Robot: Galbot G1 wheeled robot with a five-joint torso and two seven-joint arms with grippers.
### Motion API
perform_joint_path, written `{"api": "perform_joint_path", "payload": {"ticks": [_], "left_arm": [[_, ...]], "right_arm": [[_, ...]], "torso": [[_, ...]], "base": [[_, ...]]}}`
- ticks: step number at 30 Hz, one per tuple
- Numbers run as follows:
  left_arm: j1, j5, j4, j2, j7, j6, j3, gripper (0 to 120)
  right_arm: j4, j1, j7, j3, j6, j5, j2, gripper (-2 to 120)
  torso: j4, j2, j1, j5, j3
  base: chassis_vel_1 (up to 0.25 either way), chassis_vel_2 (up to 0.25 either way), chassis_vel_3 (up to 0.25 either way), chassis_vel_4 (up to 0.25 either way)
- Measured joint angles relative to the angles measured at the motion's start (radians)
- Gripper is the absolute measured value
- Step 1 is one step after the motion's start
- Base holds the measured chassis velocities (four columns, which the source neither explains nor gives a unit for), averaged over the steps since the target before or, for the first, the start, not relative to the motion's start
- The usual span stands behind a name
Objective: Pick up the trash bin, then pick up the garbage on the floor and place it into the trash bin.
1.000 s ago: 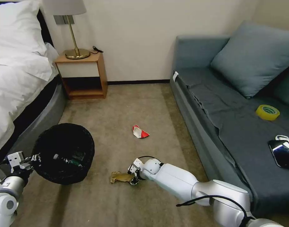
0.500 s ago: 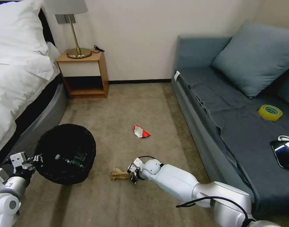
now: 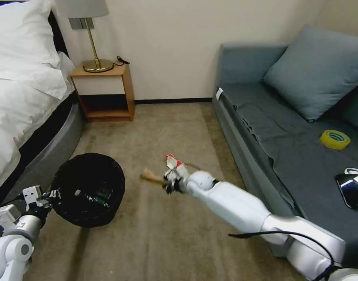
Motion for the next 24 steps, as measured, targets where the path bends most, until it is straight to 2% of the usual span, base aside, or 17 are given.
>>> {"api": "perform_joint_path", "payload": {"ticks": [2, 6, 9, 10, 14, 17, 24], "left_arm": [[-0.004, -0.005, -0.007, 0.002, -0.002, 0.009, 0.012, 3], [-0.01, -0.018, -0.007, 0.003, -0.006, 0.022, 0.034, 3], [-0.033, -0.038, -0.001, 0.011, -0.016, 0.05, 0.087, 3], [-0.033, -0.038, -0.001, 0.011, -0.016, 0.05, 0.087, 3], [-0.071, -0.098, -0.007, 0.019, -0.041, 0.111, 0.141, 3], [-0.086, -0.117, -0.011, 0.016, -0.052, 0.133, 0.156, 3], [-0.105, -0.207, -0.038, -0.005, -0.118, 0.21, 0.203, 3]], "right_arm": [[0.074, -0.009, 0.057, 0.095, 0.006, 0.025, -0.03, 0], [0.149, -0.011, 0.094, 0.147, 0.02, 0.069, -0.061, 0], [0.275, -0.011, 0.153, 0.177, 0.021, 0.147, -0.108, 0], [0.275, -0.011, 0.153, 0.177, 0.021, 0.147, -0.108, 0], [0.425, -0.008, 0.197, 0.148, 0.034, 0.208, -0.159, 0], [0.467, -0.008, 0.199, 0.133, 0.039, 0.219, -0.162, 0], [0.599, 0.018, 0.211, 0.008, 0.06, 0.254, -0.117, 0]], "torso": [[0.0, 0.0, 0.0, 0.0002, 0.0], [-0.0001, 0.0, 0.0, 0.0, 0.0], [0.0, 0.0, 0.0, 0.0, 0.0], [0.0, 0.0, 0.0, 0.0, 0.0], [-0.0003, 0.0, 0.0, 0.0, 0.0], [-0.0004, 0.0, 0.0, 0.0001, 0.0], [0.0001, 0.0, 0.0, -0.0002, 0.0]], "base": [[0.0, 0.0, 0.0, 0.0], [0.0, 0.0, 0.0, 0.0], [0.0, 0.0, 0.0, 0.0], [0.0, 0.0, 0.0, 0.0], [0.0, 0.0, 0.0, 0.0], [0.0, 0.0, 0.0, 0.0], [0.0, 0.0, 0.0, 0.0]]}}
